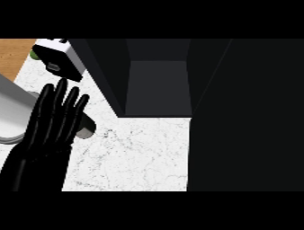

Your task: Pick up the wine, place it into the cabinet and close the cabinet

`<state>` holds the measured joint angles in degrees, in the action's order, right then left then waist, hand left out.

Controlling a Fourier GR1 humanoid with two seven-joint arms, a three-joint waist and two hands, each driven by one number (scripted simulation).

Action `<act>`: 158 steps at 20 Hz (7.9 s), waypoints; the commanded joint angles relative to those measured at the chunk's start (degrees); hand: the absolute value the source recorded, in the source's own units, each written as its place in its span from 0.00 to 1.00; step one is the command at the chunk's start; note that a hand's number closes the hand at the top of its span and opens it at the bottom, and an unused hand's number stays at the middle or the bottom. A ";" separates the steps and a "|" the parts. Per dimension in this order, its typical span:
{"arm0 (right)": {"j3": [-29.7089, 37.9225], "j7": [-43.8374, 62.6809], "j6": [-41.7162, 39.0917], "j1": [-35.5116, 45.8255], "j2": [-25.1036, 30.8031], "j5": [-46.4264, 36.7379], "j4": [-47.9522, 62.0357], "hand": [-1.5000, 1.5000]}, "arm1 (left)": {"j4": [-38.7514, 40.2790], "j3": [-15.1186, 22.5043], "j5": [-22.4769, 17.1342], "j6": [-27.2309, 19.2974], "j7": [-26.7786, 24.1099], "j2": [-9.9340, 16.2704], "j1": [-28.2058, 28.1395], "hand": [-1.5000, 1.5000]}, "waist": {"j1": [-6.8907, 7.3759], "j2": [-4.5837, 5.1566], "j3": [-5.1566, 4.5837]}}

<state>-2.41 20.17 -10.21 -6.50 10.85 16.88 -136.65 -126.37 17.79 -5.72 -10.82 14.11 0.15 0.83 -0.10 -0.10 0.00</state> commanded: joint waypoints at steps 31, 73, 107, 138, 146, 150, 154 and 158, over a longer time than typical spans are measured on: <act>0.44 10.56 3.53 3.80 -1.37 0.44 -9.64 0.00 | 1.90 -30.31 -16.05 6.14 9.43 10.04 1.11 0.00 | -0.17 0.00 -0.01; 4.07 17.51 4.14 8.87 -0.28 3.16 -11.45 0.00 | 53.94 -33.05 -10.44 24.52 -27.55 8.29 4.85 0.00 | -0.36 0.03 -0.02; 3.58 18.48 3.83 9.57 -1.05 2.70 -11.49 0.00 | 89.16 -34.28 -6.63 28.72 -47.88 10.64 18.36 0.00 | -0.60 0.10 -0.03; 4.53 14.67 0.67 6.18 -2.78 2.73 -9.27 0.00 | 64.67 -26.65 -0.83 20.48 -57.00 6.20 0.43 1.00 | 0.10 -0.18 0.07; 2.27 17.27 3.39 9.04 -4.49 0.02 -9.37 0.00 | 45.10 -21.65 -3.12 20.60 -50.23 1.61 -7.53 1.00 | 0.25 -0.33 0.07; 0.25 17.81 5.16 12.98 -5.09 -3.16 -6.83 0.00 | 33.19 -20.97 -6.23 22.32 -41.32 4.13 -11.99 1.00 | 0.53 -0.12 0.02; 3.50 13.21 1.60 9.33 -4.25 -0.02 -5.64 0.00 | 26.17 -17.22 -5.21 17.31 -31.38 1.70 -8.36 1.00 | 0.06 -0.04 0.05; 3.21 19.31 2.83 9.20 -3.29 1.23 -11.30 0.00 | 21.74 -15.04 -2.73 15.34 -27.15 1.85 -8.60 1.00 | -0.14 -0.08 0.01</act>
<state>1.10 34.72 -8.80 4.31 7.80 14.05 -138.46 -101.02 0.86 -10.01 6.30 -17.29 2.34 -8.44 -0.16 -0.28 0.06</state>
